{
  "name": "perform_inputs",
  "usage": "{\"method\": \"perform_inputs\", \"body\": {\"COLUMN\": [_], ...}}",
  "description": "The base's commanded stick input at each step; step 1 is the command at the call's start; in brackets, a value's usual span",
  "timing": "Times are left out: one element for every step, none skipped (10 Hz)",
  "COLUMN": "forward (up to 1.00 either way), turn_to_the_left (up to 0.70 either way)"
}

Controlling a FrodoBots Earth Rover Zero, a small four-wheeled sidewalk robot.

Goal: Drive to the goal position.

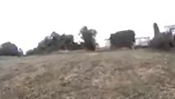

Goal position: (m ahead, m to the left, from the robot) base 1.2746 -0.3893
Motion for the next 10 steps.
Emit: {"method": "perform_inputs", "body": {"forward": [0.68, 0.68, 0.68, 0.68, 0.68, 0.26, 0.08, 0.00, 0.00, 0.00], "turn_to_the_left": [-0.10, -0.09, -0.08, -0.05, -0.03, 0.00, 0.00, 0.00, 0.00, 0.39]}}
